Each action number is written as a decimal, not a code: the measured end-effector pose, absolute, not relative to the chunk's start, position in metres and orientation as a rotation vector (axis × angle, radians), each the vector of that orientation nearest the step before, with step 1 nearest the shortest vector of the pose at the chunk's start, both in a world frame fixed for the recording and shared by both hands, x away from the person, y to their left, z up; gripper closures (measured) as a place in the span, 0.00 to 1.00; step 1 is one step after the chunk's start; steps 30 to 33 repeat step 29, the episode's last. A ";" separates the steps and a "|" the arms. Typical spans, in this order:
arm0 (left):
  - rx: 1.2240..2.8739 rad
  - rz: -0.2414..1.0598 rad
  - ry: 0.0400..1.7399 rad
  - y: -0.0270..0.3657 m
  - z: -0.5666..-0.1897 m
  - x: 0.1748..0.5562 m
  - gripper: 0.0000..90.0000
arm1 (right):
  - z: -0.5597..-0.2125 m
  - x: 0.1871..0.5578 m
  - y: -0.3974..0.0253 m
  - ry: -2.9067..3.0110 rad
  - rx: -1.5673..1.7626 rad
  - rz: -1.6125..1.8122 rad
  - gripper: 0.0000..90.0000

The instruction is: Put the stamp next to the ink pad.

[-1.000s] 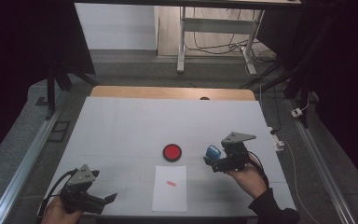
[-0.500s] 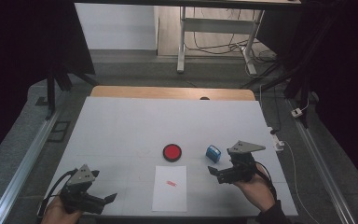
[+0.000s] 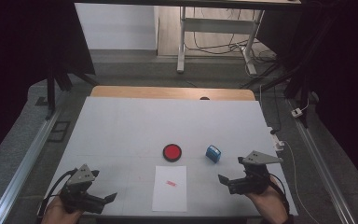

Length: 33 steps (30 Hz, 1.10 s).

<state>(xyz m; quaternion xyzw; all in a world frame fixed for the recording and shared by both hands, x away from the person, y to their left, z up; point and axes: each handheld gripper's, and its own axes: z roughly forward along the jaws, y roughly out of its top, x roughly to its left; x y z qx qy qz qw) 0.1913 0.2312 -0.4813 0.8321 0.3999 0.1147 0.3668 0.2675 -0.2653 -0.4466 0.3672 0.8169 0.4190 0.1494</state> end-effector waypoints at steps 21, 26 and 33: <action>2.126 0.298 1.040 0.233 -0.481 0.191 0.00 | -0.456 0.229 -0.306 2.311 1.199 1.051 0.00; 2.130 0.298 1.043 0.232 -0.482 0.191 0.00 | -0.456 0.228 -0.307 2.314 1.212 1.036 0.00; 2.123 0.294 1.041 0.232 -0.481 0.192 0.00 | -0.457 0.229 -0.307 2.321 1.214 1.026 0.00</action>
